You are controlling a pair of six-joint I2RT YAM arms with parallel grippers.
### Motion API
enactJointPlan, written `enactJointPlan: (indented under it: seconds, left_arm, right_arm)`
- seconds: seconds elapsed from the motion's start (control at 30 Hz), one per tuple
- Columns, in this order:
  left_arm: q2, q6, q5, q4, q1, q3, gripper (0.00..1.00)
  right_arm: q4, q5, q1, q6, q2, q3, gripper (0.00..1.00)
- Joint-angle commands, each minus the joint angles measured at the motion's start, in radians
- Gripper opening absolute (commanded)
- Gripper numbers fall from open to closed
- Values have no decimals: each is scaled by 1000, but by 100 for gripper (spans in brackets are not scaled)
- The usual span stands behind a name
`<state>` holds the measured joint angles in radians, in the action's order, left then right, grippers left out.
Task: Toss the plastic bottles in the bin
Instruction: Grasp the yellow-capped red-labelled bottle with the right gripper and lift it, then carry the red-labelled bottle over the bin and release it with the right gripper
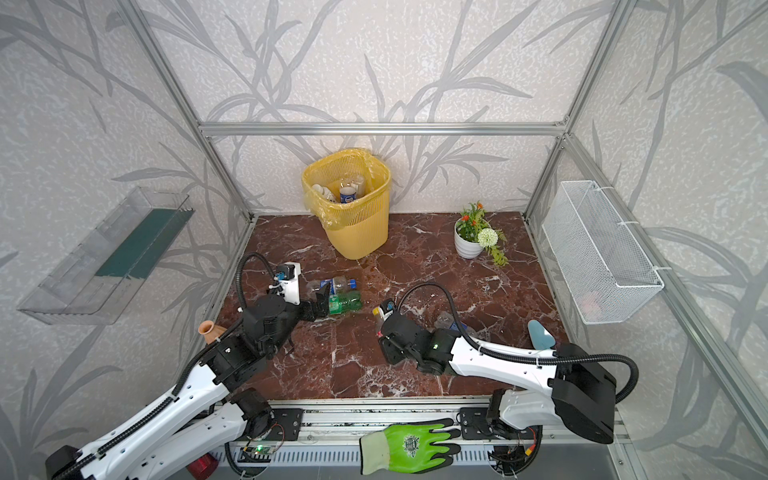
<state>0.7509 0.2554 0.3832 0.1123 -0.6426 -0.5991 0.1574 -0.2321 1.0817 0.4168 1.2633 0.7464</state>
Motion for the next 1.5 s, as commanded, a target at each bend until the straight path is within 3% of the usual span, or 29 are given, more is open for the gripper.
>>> enactJointPlan:
  seconds: [0.0, 0.3, 0.53, 0.63, 0.73, 0.8, 0.87, 0.9, 0.97, 1.07, 1.13, 1.33, 1.47]
  left_arm:
    - [23, 72, 47, 62, 33, -2, 99]
    - [57, 100, 7, 54, 78, 11, 99]
    - [76, 74, -31, 91, 81, -2, 99]
    - [101, 76, -33, 104, 84, -17, 99]
    - [135, 78, -47, 107, 87, -33, 99]
    - [157, 79, -55, 114, 93, -50, 99]
    - [170, 75, -65, 129, 95, -65, 99]
    - [172, 74, -65, 136, 95, -73, 99]
    - [165, 68, -69, 144, 96, -77, 99]
    - [140, 54, -73, 138, 97, -71, 99]
    - [123, 48, -72, 126, 98, -60, 99]
    - [123, 43, -95, 96, 97, -50, 99]
    - [140, 47, -109, 90, 97, -53, 99]
  right_arm:
    - [-252, -41, -38, -191, -55, 58, 61]
    - [-517, 123, -273, -388, -62, 236, 60]
    - [-651, 251, -379, -394, 150, 510, 60]
    - [-562, 321, -415, -343, 386, 809, 61]
    - [-270, 380, -440, -314, 749, 1333, 65]
    - [52, 388, -450, -340, 1066, 1872, 77]
    - [250, 330, -463, -341, 1366, 2396, 85]
    - [198, 341, -483, -302, 1357, 2366, 88]
    - [79, 330, -509, -251, 1234, 2103, 91]
    - [-115, 285, -508, -304, 1007, 1738, 100]
    - [-225, 285, -507, -316, 884, 1553, 99]
    - [-420, 275, -490, -381, 608, 1174, 99]
    - [-424, 253, -491, -407, 496, 1047, 99]
